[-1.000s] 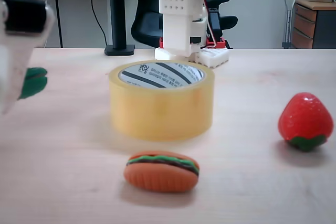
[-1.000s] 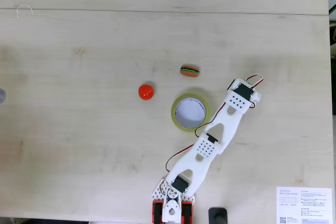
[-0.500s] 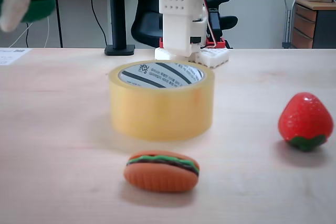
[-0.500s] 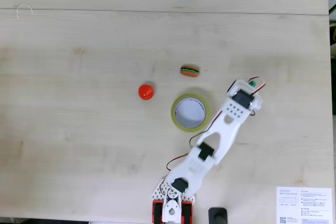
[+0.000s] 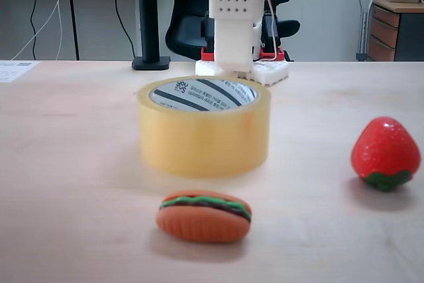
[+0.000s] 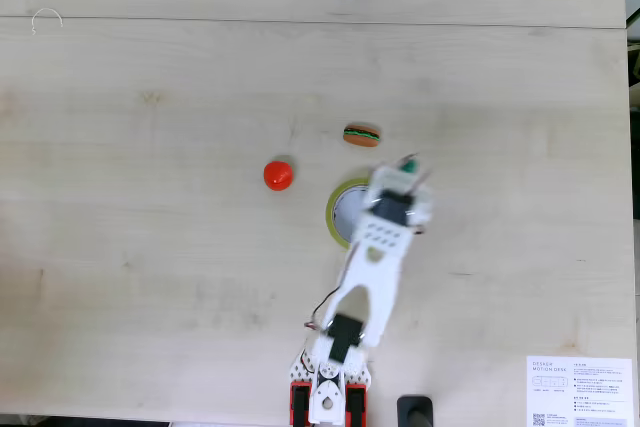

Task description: Grasp a cucumber and put it in the hole.

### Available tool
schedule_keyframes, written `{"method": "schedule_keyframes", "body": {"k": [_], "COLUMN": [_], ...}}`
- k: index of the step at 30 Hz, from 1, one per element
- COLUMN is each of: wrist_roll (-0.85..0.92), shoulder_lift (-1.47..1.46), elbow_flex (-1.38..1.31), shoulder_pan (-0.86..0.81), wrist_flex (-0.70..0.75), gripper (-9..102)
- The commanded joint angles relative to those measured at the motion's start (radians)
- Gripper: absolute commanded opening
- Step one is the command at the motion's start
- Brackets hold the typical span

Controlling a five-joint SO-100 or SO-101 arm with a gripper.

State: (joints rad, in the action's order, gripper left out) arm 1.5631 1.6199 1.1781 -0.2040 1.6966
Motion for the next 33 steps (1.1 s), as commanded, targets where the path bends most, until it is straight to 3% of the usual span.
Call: {"method": "schedule_keyframes", "body": {"k": [1, 24, 27, 28, 32, 33], "wrist_roll": [0.002, 0.003, 0.002, 0.000, 0.000, 0.000], "shoulder_lift": [0.156, 0.097, 0.081, 0.081, 0.081, 0.080], "elbow_flex": [0.072, 0.189, 0.189, 0.187, 0.186, 0.186], "shoulder_pan": [0.077, 0.117, 0.095, 0.086, 0.052, 0.044], "wrist_flex": [0.074, 0.069, 0.063, 0.060, 0.043, 0.041], "gripper": [0, 2, 32, 34, 65, 68]}}
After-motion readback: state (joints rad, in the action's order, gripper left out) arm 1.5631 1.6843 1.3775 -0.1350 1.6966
